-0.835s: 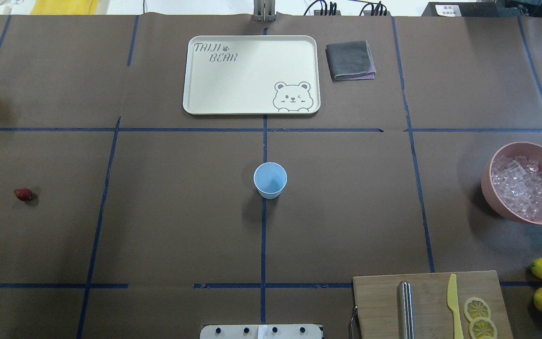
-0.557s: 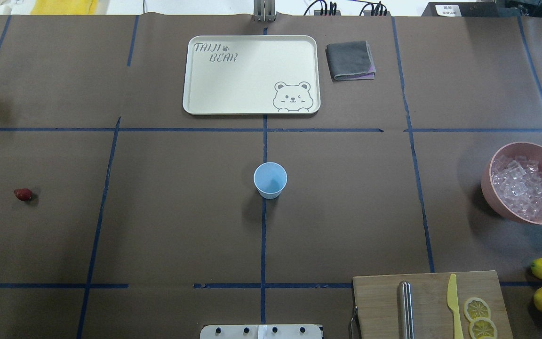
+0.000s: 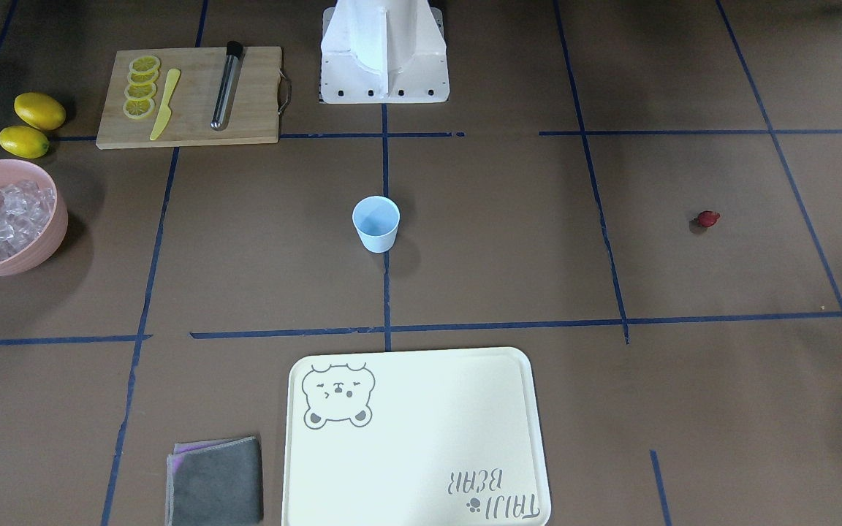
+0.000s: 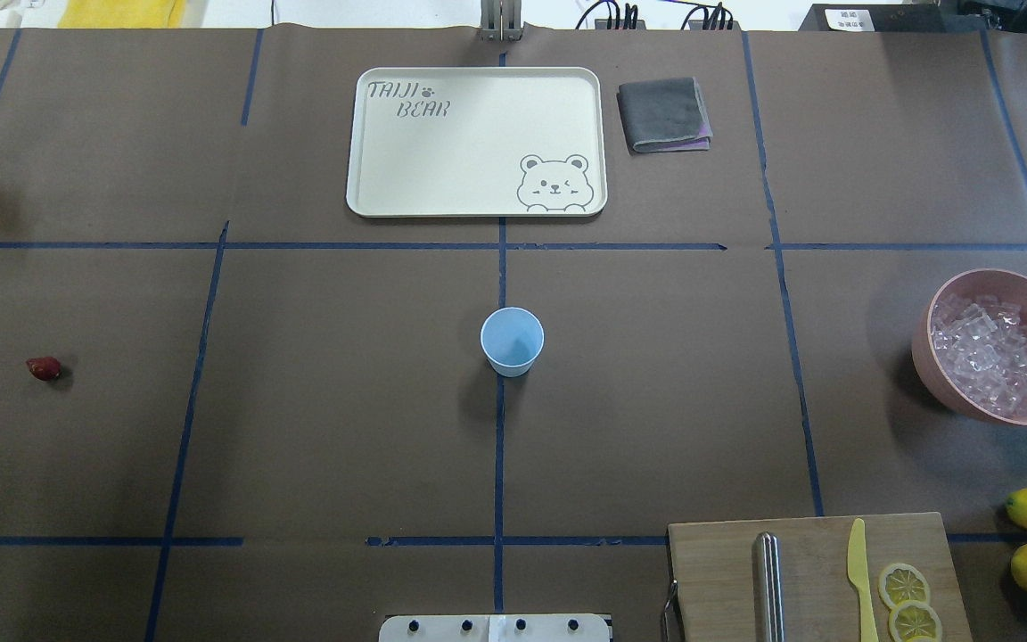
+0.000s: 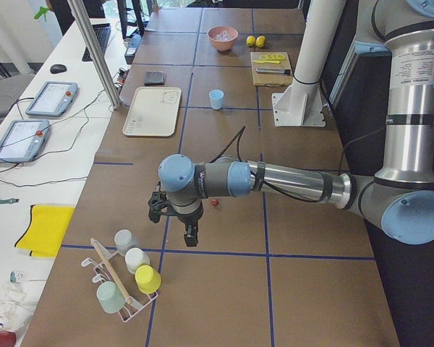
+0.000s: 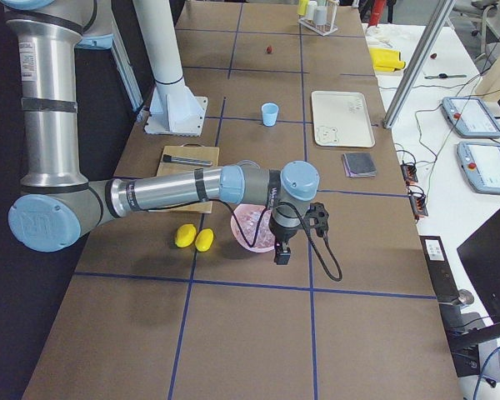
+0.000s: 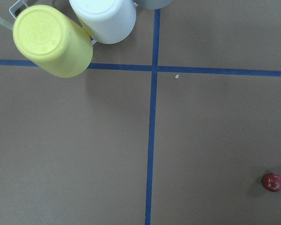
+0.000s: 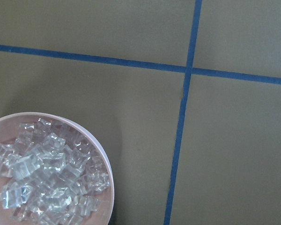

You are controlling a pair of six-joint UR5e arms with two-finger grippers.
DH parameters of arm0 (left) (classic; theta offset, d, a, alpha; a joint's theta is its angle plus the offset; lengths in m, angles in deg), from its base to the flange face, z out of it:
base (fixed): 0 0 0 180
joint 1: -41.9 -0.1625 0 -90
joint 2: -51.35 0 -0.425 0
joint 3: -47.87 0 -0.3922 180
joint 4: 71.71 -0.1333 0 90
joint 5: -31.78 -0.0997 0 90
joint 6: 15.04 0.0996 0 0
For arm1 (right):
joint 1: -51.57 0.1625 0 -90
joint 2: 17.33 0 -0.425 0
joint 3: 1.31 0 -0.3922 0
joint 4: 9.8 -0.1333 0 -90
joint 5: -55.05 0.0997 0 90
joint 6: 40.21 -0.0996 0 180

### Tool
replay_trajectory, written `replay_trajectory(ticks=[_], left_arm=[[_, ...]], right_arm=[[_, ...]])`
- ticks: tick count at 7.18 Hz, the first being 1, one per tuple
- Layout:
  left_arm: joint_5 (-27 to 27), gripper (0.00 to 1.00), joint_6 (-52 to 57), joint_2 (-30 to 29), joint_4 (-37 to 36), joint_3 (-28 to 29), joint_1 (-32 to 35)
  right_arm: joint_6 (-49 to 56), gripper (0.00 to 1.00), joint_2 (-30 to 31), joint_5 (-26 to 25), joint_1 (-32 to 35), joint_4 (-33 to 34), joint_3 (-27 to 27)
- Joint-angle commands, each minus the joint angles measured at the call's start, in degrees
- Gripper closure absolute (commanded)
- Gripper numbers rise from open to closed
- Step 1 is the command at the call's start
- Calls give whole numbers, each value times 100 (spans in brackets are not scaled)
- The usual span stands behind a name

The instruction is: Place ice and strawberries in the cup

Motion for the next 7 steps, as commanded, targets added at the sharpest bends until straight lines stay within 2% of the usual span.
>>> replay_trajectory(ticks=[1,2,3,4,5,6,7], left_arm=[[492,0,-41,145,343,-117,-343],[862,0,-764,137,729,-135,-841],[857,0,-1406,146,1377,-161,-1107],[840,0,-1900,146,1644,-161,-1144],[683,0,-2131,146,1655,-231,-1301],[403,0,-2177,154,1656,-423,-1338],[400,0,-2177,224,1656,-486,-1338]], right_arm=[[-45,0,6,23,-14,-28,5],[-45,0,137,41,-14,-63,-12],[-54,0,155,50,-58,-315,-12],[-54,0,173,50,-102,-448,-12],[-63,0,182,67,-163,-458,-21],[-132,0,330,85,-329,-476,-247],[-620,0,418,94,-618,-520,-589]])
